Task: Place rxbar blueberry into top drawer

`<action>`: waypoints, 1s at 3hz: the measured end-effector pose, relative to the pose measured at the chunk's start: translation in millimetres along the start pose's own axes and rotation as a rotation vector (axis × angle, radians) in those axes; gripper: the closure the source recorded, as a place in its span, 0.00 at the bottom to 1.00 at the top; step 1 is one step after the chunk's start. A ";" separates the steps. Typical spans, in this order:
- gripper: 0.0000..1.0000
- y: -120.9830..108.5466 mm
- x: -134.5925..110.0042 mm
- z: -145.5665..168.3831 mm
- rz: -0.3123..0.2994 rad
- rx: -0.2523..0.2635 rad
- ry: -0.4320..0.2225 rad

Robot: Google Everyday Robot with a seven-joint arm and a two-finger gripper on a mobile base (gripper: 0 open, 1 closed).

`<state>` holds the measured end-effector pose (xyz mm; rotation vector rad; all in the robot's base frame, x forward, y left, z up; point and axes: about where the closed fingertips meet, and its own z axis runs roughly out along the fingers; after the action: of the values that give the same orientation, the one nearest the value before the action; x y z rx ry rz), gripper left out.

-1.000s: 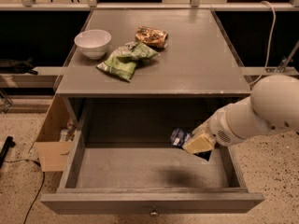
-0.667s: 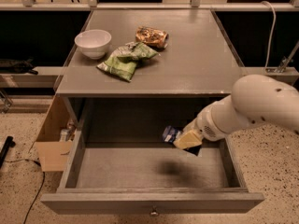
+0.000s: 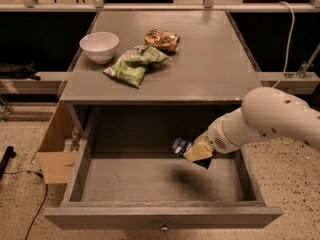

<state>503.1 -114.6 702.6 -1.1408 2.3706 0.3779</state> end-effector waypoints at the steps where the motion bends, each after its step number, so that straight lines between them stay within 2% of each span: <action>1: 1.00 0.1 0.0 -0.3 0.000 0.001 -0.001; 3: 1.00 26.2 10.1 67.6 0.011 -0.083 0.074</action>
Offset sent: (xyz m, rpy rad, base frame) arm -0.0087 0.0376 -0.0763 -0.0020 0.1385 0.0256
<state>497.3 -75.4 641.0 -1.1988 2.4462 0.4492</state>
